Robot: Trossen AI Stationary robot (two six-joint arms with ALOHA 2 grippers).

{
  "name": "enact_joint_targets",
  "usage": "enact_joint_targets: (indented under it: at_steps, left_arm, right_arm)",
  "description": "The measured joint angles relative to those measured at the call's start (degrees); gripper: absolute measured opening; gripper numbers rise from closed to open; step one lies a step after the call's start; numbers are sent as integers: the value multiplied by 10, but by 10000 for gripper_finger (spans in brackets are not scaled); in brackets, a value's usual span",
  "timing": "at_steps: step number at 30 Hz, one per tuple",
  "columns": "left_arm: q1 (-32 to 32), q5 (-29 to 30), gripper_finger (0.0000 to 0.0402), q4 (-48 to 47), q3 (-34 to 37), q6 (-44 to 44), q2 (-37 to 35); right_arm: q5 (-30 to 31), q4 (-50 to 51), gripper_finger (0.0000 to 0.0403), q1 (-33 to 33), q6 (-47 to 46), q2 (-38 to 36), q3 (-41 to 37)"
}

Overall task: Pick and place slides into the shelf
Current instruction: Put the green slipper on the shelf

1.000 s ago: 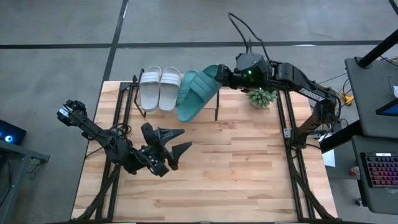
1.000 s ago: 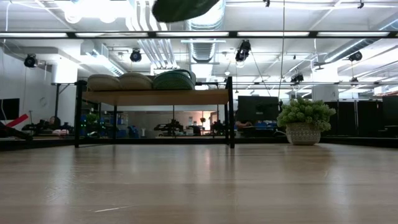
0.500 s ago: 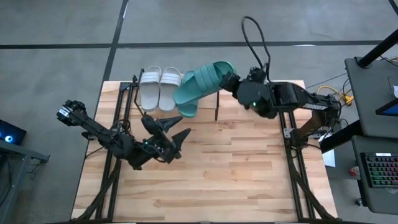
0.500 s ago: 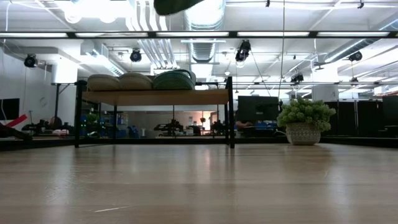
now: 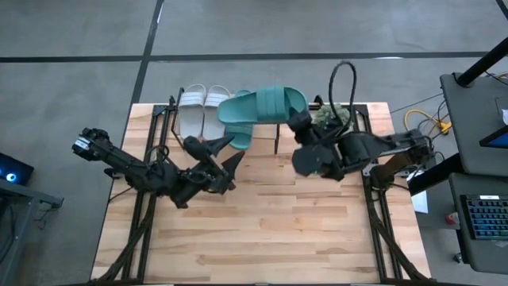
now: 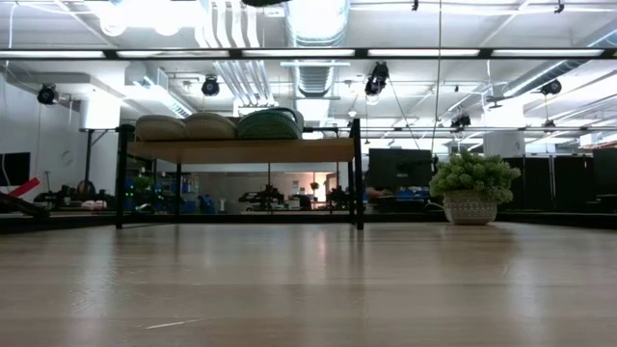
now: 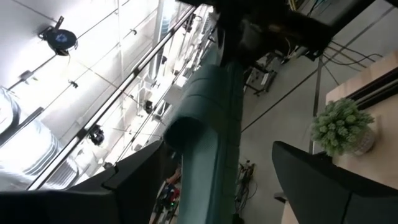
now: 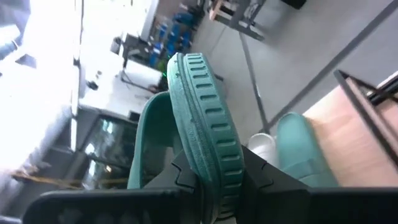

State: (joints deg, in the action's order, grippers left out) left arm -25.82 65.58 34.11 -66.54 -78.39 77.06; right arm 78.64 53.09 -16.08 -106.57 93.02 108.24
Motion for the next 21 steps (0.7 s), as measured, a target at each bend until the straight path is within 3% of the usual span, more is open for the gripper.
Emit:
enact_joint_targets:
  at_steps: [4, 11, 21]
  left_arm:
    - [9, 2, 281, 0, 0, 0, 0]
    - [37, 19, 281, 0, 0, -28, 2]
    - [80, 22, 281, 0, 0, -39, 2]
  right_arm:
    - [37, -70, 41, -16, -13, 18, -13]
    - [47, -223, 41, -24, 66, 44, -23]
    - [41, -257, 41, -32, 137, 47, 2]
